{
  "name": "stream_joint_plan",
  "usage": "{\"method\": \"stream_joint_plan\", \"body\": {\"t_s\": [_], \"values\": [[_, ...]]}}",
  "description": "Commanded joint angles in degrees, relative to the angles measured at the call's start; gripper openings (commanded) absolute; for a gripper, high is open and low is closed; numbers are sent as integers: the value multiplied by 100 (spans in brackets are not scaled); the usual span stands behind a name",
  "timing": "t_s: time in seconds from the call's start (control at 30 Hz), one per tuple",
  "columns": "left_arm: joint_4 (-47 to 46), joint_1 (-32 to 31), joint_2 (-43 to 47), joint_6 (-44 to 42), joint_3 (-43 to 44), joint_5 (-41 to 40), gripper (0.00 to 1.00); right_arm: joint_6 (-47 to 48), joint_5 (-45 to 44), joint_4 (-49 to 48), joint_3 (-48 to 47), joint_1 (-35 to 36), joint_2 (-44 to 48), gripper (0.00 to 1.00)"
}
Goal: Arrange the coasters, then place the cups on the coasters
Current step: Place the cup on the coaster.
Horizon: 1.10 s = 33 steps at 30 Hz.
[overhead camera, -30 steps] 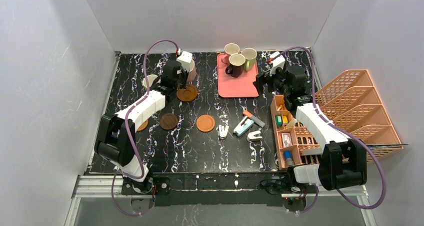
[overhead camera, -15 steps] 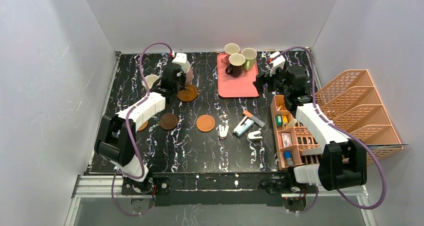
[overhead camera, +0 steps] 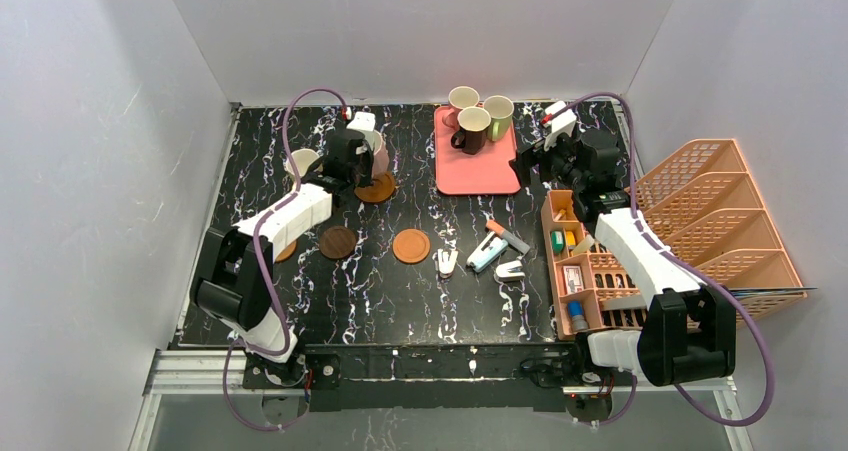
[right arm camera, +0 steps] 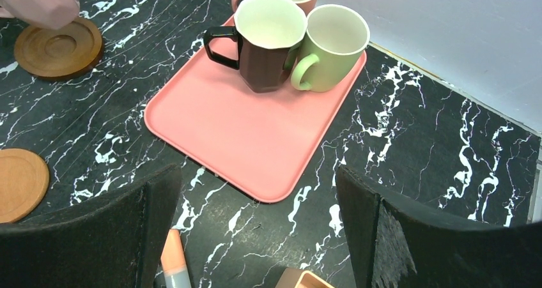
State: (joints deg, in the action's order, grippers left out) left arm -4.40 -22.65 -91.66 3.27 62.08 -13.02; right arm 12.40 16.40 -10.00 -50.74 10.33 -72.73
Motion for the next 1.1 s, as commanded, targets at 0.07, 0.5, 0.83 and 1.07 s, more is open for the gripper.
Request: {"method": "stream_joint_plan", "body": {"t_s": [0.07,0.5,0.83,1.07], "values": [[-151,14,-115,51,428,-60,0,2,102,-178,20,-40,183,98],[-147,15,-205,47,430,-87,0,-17,136,-178,21,-40,225,98],[79,11,-329,-45,590,79,0,-19,154,-178,21,-40,242,98],[283,15,-451,-87,743,89,0,-12,160,-178,25,-40,263,98]]}}
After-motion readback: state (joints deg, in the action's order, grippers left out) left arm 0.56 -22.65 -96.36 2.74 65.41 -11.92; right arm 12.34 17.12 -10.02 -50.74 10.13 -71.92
